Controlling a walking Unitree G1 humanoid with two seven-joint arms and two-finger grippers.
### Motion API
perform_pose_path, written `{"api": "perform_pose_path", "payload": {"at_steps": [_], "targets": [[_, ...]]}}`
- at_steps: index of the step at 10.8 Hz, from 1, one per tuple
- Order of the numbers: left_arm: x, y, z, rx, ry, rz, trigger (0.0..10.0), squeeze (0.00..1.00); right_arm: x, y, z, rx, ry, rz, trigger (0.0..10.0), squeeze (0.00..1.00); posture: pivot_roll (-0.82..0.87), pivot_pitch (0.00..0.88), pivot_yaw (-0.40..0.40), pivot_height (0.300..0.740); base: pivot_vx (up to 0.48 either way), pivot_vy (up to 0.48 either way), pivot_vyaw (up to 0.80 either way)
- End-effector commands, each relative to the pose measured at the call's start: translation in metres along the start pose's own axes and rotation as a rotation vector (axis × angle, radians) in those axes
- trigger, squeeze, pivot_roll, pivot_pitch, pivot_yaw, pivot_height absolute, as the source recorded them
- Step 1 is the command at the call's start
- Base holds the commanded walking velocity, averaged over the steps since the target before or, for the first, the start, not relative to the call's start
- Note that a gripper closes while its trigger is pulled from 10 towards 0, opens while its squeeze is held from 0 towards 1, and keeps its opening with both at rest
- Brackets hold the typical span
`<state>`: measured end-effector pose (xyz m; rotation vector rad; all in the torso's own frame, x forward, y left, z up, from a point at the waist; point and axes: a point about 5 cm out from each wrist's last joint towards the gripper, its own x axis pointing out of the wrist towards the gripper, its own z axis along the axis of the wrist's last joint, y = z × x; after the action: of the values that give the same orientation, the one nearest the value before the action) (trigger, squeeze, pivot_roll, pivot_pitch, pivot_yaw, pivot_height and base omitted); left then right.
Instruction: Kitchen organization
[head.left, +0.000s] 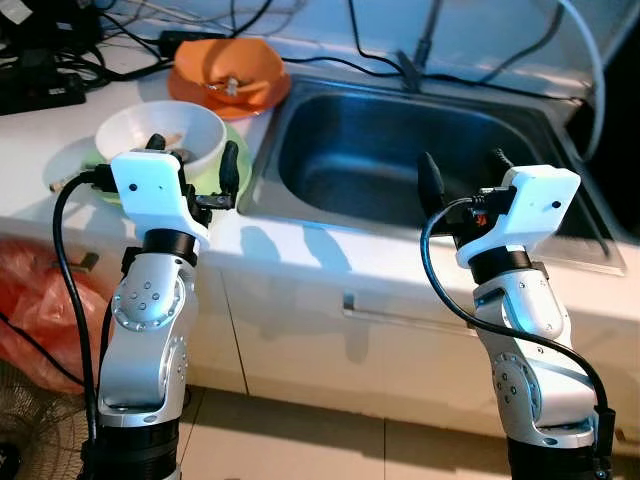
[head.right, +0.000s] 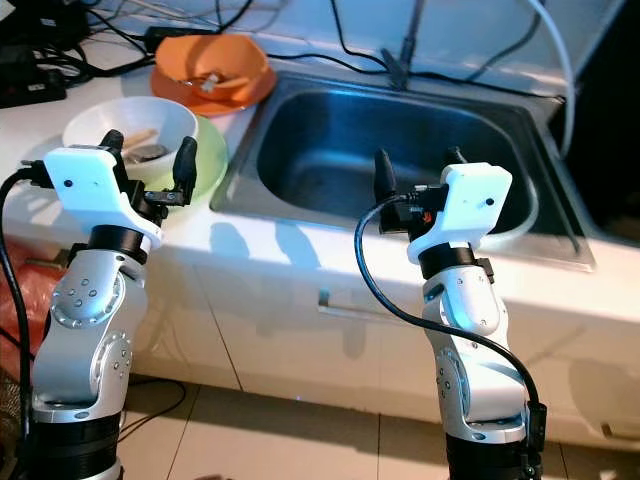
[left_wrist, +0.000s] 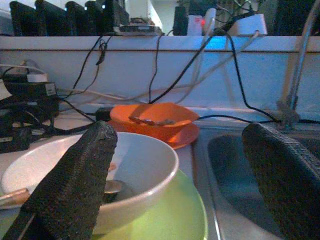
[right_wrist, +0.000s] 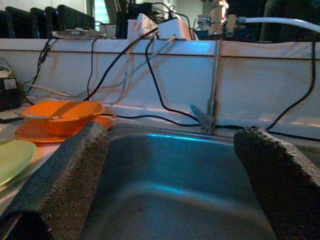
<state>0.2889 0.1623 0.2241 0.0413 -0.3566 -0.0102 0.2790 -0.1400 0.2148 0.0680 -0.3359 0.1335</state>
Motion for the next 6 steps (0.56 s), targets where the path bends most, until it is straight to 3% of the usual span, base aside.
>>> {"api": "perform_pose_path", "payload": {"at_steps": [1, 6], "targets": [[0.0008, -0.0018, 0.0021, -0.003, -0.009, -0.008, 10.0, 0.0, -0.0019, -0.0023, 0.001, -0.016, -0.004, -0.008, 10.0, 0.0, 0.03, 0.08, -0.056, 0.74, 0.345, 0.0, 0.0], [-0.0009, -0.0039, 0.0006, -0.007, 0.01, -0.011, 10.0, 0.0, -0.0051, -0.0019, -0.0026, -0.023, 0.014, -0.004, 10.0, 0.0, 0.03, 0.086, -0.056, 0.74, 0.403, 0.0, 0.0]]}}
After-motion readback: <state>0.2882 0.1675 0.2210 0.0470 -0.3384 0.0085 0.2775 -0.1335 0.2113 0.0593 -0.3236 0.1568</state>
